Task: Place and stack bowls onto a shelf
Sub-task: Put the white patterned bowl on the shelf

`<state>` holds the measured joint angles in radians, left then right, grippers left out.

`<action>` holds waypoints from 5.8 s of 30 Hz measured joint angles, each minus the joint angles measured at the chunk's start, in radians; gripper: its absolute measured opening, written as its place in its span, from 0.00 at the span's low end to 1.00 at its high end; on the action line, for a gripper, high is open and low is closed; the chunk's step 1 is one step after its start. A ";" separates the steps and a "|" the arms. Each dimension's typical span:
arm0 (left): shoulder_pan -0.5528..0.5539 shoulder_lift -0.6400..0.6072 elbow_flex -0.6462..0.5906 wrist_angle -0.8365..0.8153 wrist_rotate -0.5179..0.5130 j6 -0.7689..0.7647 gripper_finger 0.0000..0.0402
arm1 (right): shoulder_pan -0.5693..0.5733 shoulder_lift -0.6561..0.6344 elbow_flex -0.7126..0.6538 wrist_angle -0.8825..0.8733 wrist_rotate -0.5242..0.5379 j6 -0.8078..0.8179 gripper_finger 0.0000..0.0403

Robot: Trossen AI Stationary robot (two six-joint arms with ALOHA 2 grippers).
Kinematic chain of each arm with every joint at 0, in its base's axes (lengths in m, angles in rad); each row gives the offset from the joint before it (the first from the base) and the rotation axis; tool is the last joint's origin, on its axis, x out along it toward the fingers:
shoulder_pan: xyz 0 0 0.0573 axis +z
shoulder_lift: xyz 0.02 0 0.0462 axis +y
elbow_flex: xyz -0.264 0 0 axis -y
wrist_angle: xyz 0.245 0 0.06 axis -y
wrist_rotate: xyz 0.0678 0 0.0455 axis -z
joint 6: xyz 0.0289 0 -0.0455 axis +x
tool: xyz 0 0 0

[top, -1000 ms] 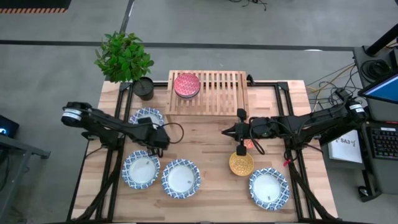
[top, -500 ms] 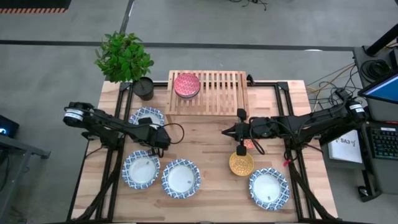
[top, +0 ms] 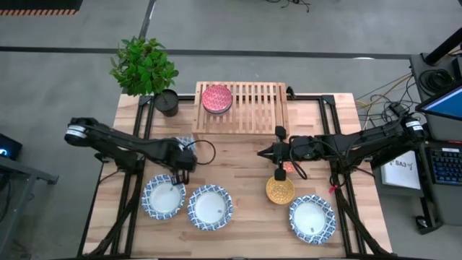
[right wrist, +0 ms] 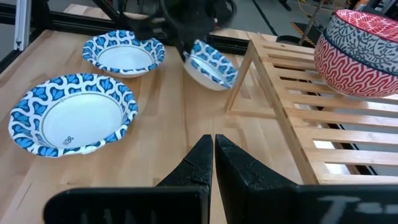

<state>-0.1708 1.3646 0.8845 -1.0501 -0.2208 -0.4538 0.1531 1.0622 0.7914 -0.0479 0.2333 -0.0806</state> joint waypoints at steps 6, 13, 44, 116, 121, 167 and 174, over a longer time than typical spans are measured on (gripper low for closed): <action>-0.057 -0.023 0.150 -0.077 0.081 -0.003 0.00 | 0.001 0.000 0.000 0.000 -0.001 -0.012 0.02; -0.128 0.008 0.400 -0.103 0.053 0.014 0.00 | 0.048 -0.026 -0.001 -0.001 -0.005 -0.037 0.02; -0.120 0.519 1.124 -0.088 -0.375 0.729 0.00 | 0.327 -0.378 -0.161 0.010 -0.004 -0.095 0.02; 0.323 0.758 1.231 0.248 -0.181 0.898 0.13 | 0.327 -0.380 -0.162 -0.008 -0.005 -0.114 0.02; 0.326 0.777 1.231 0.247 -0.189 0.916 0.23 | 0.327 -0.380 -0.162 -0.009 -0.005 -0.113 0.02; 0.117 -0.088 0.536 0.412 -0.061 0.489 0.31 | 0.028 -0.200 -0.069 -0.212 0.336 0.362 0.02; 0.079 -0.328 0.237 0.637 -0.159 0.468 0.31 | -0.149 -0.098 0.074 -0.392 0.182 0.388 0.02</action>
<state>-0.0921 1.0363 1.1213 -0.4126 -0.3799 0.0142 0.0044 0.9640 0.8652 -0.4402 0.4157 0.3076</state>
